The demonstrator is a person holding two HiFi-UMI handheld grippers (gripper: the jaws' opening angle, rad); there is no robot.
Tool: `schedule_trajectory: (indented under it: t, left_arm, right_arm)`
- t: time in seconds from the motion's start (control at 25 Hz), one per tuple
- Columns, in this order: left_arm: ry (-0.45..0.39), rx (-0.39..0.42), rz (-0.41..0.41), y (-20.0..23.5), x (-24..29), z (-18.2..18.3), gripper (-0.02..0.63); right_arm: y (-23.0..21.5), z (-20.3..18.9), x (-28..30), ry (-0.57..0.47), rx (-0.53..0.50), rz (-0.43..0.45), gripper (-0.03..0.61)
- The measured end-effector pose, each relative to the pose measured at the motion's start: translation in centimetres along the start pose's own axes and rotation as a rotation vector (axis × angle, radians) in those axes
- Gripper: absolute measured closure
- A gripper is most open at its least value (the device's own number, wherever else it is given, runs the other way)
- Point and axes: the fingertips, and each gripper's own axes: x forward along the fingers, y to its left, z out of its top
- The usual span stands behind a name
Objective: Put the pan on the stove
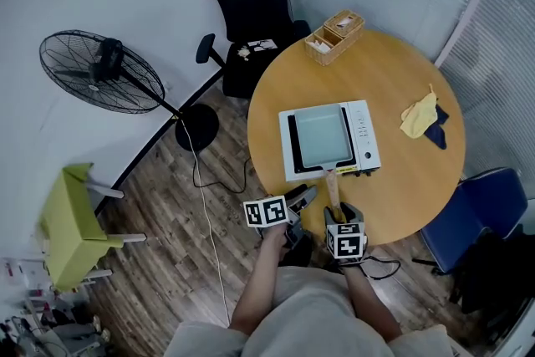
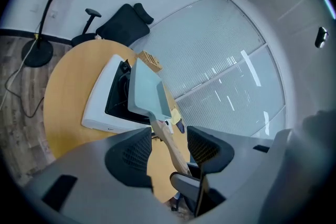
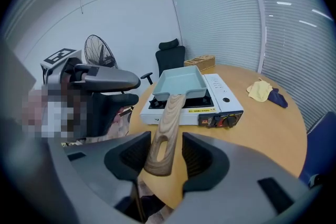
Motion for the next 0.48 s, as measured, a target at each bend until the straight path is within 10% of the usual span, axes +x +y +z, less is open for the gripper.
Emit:
schedule_trajectory:
  t: [0.48]
  left_arm:
    - [-0.077, 0.391, 0.227, -3.1, -2.3, -1.5, 0.388]
  right_arm:
    - [0.3, -1.1, -5.0, -0.068, -0.061, 0.059, 0.385]
